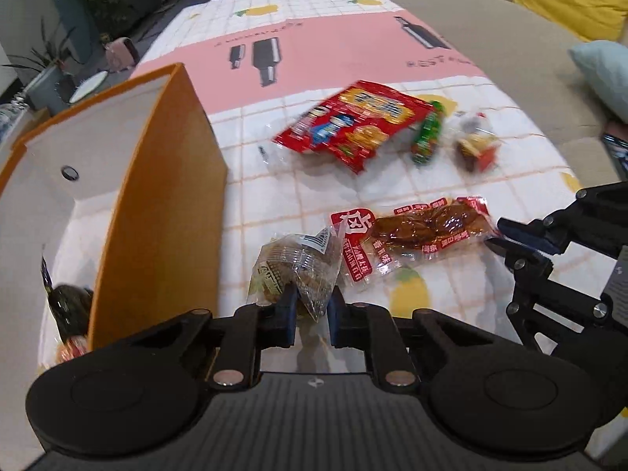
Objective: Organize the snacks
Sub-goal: 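Grasp the clear dried-food packet with the left tool while the right tool grasps the brown meat packet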
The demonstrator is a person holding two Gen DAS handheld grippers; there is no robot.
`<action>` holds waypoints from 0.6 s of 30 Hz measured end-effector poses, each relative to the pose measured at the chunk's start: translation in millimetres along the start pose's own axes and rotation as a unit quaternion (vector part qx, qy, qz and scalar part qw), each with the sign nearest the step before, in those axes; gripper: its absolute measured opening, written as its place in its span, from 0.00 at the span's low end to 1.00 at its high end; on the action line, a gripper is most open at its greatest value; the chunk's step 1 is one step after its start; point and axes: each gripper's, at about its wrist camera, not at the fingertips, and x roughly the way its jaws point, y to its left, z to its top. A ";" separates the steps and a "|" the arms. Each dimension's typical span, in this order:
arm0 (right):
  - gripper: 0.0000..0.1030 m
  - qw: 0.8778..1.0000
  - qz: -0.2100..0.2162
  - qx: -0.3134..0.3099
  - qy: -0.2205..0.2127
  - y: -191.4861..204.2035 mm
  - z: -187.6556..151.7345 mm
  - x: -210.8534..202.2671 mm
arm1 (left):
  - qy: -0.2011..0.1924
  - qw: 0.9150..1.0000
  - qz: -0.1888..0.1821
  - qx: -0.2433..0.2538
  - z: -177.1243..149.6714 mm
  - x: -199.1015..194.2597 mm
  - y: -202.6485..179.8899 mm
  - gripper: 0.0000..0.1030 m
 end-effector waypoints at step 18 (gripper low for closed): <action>0.25 0.994 0.077 0.018 0.071 13.1 -41.9 -63.9 | 0.009 0.994 -0.108 0.012 -41.9 -41.8 -9.1 0.24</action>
